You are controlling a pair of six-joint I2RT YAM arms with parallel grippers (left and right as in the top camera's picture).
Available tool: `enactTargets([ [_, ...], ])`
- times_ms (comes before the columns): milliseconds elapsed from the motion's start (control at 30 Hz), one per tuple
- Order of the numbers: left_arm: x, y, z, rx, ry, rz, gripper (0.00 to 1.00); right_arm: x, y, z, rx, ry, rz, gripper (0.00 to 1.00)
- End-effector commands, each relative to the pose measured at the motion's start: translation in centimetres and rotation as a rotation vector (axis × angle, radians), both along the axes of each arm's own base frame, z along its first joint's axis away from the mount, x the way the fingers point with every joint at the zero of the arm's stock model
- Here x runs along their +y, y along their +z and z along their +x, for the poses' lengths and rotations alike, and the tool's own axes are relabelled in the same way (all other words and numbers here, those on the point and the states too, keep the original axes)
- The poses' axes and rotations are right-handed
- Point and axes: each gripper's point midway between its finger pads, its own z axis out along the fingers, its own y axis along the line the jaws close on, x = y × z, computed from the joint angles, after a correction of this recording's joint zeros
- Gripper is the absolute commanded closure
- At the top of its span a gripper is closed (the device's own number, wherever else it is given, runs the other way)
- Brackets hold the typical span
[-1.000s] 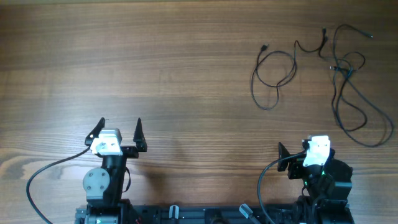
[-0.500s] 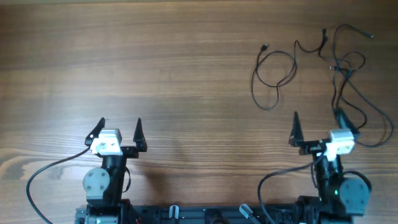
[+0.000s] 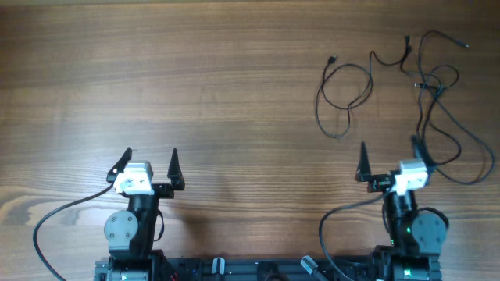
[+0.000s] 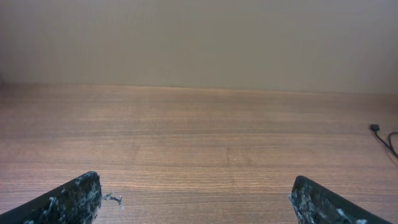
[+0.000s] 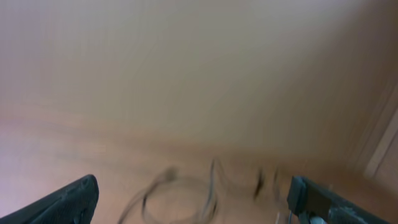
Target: Untangle cables
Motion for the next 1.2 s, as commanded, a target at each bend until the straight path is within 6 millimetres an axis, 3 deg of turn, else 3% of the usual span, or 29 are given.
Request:
enactTargets([
  [0, 0.1, -0.3, 0.0, 0.006, 0.003, 0.02, 0.0, 0.1, -0.8, 0.0, 0.035, -0.001, 0.041, 0.0],
  [633, 0.1, -0.3, 0.0, 0.006, 0.003, 0.02, 0.0, 0.4, -1.0, 0.0, 0.041, -0.014, 0.048, 0.0],
  [900, 0.1, -0.3, 0.0, 0.006, 0.003, 0.02, 0.0, -2.6, -0.6, -0.1, 0.018, -0.174, 0.308, 0.0],
  [1167, 0.1, -0.3, 0.0, 0.006, 0.003, 0.02, 0.0, -3.3, -0.6, -0.1, 0.015, -0.2, 0.286, 0.0],
])
